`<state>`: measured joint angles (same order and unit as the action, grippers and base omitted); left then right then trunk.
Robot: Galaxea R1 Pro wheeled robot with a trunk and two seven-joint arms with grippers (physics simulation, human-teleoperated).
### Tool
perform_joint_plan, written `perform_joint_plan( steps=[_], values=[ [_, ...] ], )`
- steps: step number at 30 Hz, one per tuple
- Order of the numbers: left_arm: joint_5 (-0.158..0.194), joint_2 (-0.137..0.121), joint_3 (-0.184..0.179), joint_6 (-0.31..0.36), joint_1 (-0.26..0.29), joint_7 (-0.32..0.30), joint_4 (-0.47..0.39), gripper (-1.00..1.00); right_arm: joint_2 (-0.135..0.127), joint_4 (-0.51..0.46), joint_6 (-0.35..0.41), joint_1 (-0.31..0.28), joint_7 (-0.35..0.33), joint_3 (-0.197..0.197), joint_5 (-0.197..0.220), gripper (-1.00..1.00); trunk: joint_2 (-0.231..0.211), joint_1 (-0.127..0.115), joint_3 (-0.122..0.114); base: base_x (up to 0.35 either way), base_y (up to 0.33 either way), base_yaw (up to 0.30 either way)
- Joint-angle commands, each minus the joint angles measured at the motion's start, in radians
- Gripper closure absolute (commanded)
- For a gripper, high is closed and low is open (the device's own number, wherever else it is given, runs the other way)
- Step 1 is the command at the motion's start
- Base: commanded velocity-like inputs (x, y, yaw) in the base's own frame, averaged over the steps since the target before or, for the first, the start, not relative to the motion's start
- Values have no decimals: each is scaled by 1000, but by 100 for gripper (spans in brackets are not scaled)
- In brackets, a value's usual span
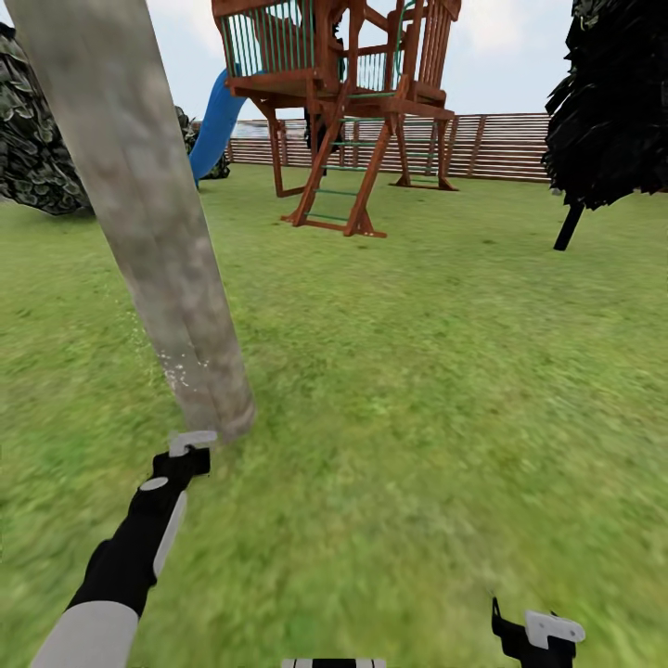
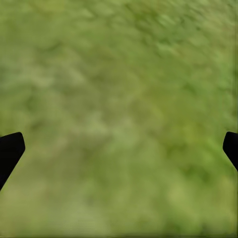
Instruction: In the garden, pick up the pesticide atomizer on the floor and spray pesticide onto both trees until each tree trunk is fully covered.
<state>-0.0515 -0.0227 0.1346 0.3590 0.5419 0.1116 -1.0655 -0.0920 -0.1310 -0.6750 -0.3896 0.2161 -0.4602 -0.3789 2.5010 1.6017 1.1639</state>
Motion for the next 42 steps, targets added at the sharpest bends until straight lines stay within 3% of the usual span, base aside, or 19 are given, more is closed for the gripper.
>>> perform_joint_plan(
  steps=[1, 4, 6, 9, 10, 11, 13, 15, 16, 18, 20, 21, 23, 25, 26, 28, 32, 36, 42],
  values=[
    [1, 1, 2, 4, 0, 0, -37, 100, 0, -1, 0, 0, 0, 0, 0, -100, 0, 0, 0, -18, 0, 0],
    [7, -22, 44, 10, 4, 0, -84, 100, 0, -1, 0, 0, 0, 0, 0, -100, 0, 0, 0, -5, 0, 0],
    [6, -16, 80, 16, 8, -1, -126, 100, 0, -1, 0, 0, 0, 0, 0, -100, 0, 0, 0, 0, 0, 0],
    [0, 20, -7, 112, 2, 4, -241, 100, -1, -1, 0, 0, 0, 0, 0, -100, 0, 0, 0, 0, 0, 0],
    [0, 22, -26, 134, 0, 8, -274, 100, -1, -1, 0, 0, 0, 0, 0, -100, 0, 0, 0, 0, 0, 0],
    [3, 15, -20, 150, -1, 10, -303, 100, -1, -1, 0, 0, 0, 0, 0, -100, 0, 0, 0, 0, 0, 0],
    [0, -4, 59, 160, 5, 7, -315, 100, -2, -1, 0, 0, 0, 0, 0, -100, 0, 0, 0, 0, 0, 0],
    [-3, -38, 99, 196, 8, 7, -319, 100, -2, -1, 0, 0, 0, 0, 0, -100, 0, 0, 0, 0, 0, 0],
    [-2, -60, 103, 243, 5, 7, -319, 100, -2, -1, 0, 0, 0, 0, 0, -100, 0, 0, 0, 0, 0, 0],
    [-5, -66, 55, 277, 1, 12, -313, 100, -2, -1, 0, 0, 0, 0, 0, -100, 0, 0, 0, 0, 0, 0],
    [-8, -65, -11, 284, 0, 20, -289, 100, -3, -1, 0, 0, 0, -1, 0, -100, 0, 0, 0, 0, 0, 0],
    [-7, -61, -67, 285, 6, 39, -244, 100, -3, -1, 0, 0, 0, -1, 0, -100, 0, 0, 0, 0, 0, 0],
    [-8, -41, -106, 282, 20, 69, -173, 100, -3, -1, 0, 0, 0, -1, 0, -100, 0, 0, 0, 0, 0, 0],
    [-8, -49, -72, 279, 73, 76, -119, 100, -3, -1, 0, 0, 0, -1, 0, -100, 0, 0, 0, 0, 0, 0],
    [-10, -58, -7, 277, 114, 73, -84, 100, -3, -1, 0, 0, 0, -1, 0, -100, 0, 0, 0, 0, 0, 0],
    [-11, -56, 20, 274, 125, 75, -74, 100, -3, -1, 0, 0, 0, -1, 0, -100, 0, 0, 0, 0, 0, 0],
    [-15, -16, 13, 267, 127, 86, -63, 100, -3, -1, 0, 0, 0, 0, 0, -100, 0, 0, 0, 2, -1, 2],
    [-14, -18, 14, 265, 127, 165, -61, 100, -2, -1, 0, 0, 0, 0, 0, -100, 0, 0, 0, 126, -160, 201],
    [-14, -20, 15, 265, 127, 202, -60, 100, -7, -1, 0, 0, 0, 0, 0, -100, 0, 0, 0, 90, -250, 77]
  ],
)
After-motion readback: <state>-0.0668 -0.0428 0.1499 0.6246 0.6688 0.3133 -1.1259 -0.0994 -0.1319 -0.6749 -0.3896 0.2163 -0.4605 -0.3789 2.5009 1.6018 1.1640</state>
